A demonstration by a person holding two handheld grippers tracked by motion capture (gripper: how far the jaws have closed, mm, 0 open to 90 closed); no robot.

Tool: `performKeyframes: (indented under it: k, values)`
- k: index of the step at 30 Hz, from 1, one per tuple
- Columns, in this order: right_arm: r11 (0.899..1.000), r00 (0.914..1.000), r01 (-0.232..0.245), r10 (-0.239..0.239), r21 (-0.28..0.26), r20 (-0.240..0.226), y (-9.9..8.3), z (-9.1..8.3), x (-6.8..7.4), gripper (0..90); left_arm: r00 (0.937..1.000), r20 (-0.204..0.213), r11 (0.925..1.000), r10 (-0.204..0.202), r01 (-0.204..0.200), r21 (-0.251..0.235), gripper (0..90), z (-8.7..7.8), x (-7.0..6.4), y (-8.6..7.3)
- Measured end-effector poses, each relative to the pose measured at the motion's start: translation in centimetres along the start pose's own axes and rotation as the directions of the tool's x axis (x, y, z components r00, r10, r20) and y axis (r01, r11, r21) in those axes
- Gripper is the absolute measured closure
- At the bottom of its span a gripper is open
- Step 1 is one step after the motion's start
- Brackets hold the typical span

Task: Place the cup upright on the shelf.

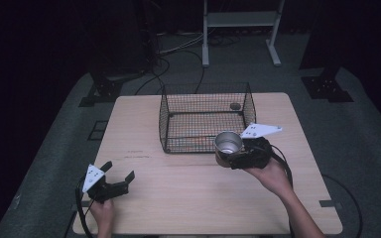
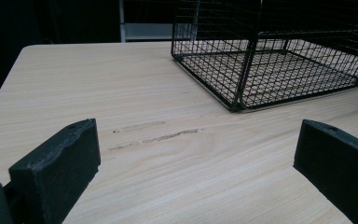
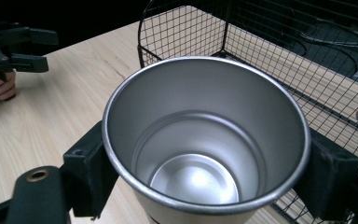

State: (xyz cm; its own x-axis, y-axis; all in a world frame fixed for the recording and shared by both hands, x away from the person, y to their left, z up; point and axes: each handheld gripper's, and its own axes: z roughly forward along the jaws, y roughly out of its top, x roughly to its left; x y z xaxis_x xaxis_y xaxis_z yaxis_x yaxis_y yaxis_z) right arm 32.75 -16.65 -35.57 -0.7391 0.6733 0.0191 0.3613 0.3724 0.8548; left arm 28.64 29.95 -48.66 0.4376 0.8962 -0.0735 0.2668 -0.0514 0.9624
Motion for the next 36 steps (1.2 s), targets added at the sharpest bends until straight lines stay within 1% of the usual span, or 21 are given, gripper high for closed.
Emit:
performKeyframes:
  k: [2, 4, 7, 12, 20, 25, 32, 36]
  values:
    - [1.0, 1.0, 0.003, -0.003, -0.002, 0.001, 0.3, 0.0, -0.1, 18.0, 1.0, 0.0, 1.0, 0.0, 0.0, 0.002, 0.0, 0.0, 0.0, 0.0]
    - [1.0, 1.0, -0.004, 0.004, -0.001, -0.002, 0.6, 0.0, -0.2, 18.1, 1.0, 0.001, 1.0, 0.0, 0.0, 0.002, 0.0, 0.0, 0.0, 0.0]
    - [1.0, 1.0, 0.005, -0.005, 0.005, 0.004, 1.1, 0.2, -0.4, 18.1, 1.0, 0.001, 1.0, 0.002, -0.002, 0.001, 0.0, 0.0, 0.0, 0.0]
    - [1.0, 1.0, 0.002, -0.002, 0.009, 0.001, 1.6, 0.3, -0.6, 18.0, 1.0, 0.0, 1.0, 0.0, 0.0, -0.003, 0.0, 0.0, 0.0, 0.0]
    - [1.0, 0.9999, 0.016, -0.016, 0.019, 0.0, 2.7, 0.9, -1.0, 18.0, 1.0, 0.002, 1.0, 0.0, 0.0, -0.001, 0.0, 0.0, 0.0, 0.0]
    - [0.999, 0.9997, 0.025, -0.025, 0.026, 0.007, 3.3, 1.1, -1.2, 18.0, 1.0, 0.003, 1.0, 0.0, 0.0, -0.003, 0.0, 0.0, 0.0, 0.0]
    - [0.999, 0.9995, 0.026, -0.026, 0.031, 0.018, 4.1, 1.5, -1.5, 18.0, 1.0, 0.003, 1.0, 0.001, -0.001, -0.004, 0.0, 0.0, 0.0, 0.0]
    - [0.999, 0.9991, 0.027, -0.028, 0.028, 0.032, 4.8, 1.8, -1.9, 18.0, 1.0, 0.004, 1.0, 0.001, -0.001, -0.004, 0.0, 0.0, 0.1, 0.0]
